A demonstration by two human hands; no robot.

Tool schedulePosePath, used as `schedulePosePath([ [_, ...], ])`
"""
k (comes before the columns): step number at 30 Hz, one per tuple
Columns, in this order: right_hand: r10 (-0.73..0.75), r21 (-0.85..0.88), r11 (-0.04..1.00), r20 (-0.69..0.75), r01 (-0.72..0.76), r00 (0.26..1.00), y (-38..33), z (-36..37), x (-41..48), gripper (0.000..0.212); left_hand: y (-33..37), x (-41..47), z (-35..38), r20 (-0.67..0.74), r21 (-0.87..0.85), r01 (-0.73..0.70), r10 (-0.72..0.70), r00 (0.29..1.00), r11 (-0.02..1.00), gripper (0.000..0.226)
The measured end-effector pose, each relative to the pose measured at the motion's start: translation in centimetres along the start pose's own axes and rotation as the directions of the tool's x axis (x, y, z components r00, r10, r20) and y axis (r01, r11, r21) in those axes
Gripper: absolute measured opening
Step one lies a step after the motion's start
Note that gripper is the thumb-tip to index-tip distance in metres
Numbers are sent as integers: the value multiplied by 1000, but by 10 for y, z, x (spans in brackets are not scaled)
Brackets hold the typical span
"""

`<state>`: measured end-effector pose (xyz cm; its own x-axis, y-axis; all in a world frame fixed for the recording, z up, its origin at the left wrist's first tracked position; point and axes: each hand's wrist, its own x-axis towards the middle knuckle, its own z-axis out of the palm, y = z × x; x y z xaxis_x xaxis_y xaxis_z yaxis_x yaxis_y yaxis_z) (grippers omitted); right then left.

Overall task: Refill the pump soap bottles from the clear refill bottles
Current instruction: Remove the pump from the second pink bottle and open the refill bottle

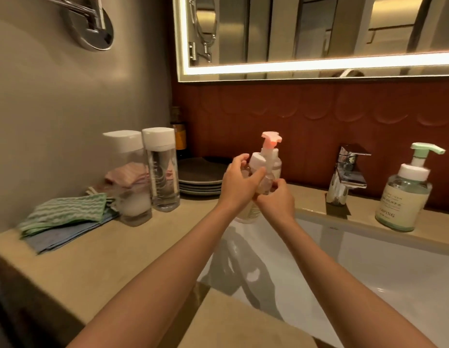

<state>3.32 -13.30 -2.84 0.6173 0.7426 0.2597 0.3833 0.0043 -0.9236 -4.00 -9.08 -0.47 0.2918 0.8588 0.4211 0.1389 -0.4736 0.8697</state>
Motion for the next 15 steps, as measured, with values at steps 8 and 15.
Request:
schedulePosePath([
  [8, -52, -9, 998, 317, 58, 947, -42, 68, -80, 66, -4, -47, -107, -137, 142, 78, -58, 989, 987, 52],
  [15, -64, -17, 997, 391, 76, 918, -54, 99, -121, 73, -12, -75, -169, -109, 131, 184, -171, 979, 974, 50],
])
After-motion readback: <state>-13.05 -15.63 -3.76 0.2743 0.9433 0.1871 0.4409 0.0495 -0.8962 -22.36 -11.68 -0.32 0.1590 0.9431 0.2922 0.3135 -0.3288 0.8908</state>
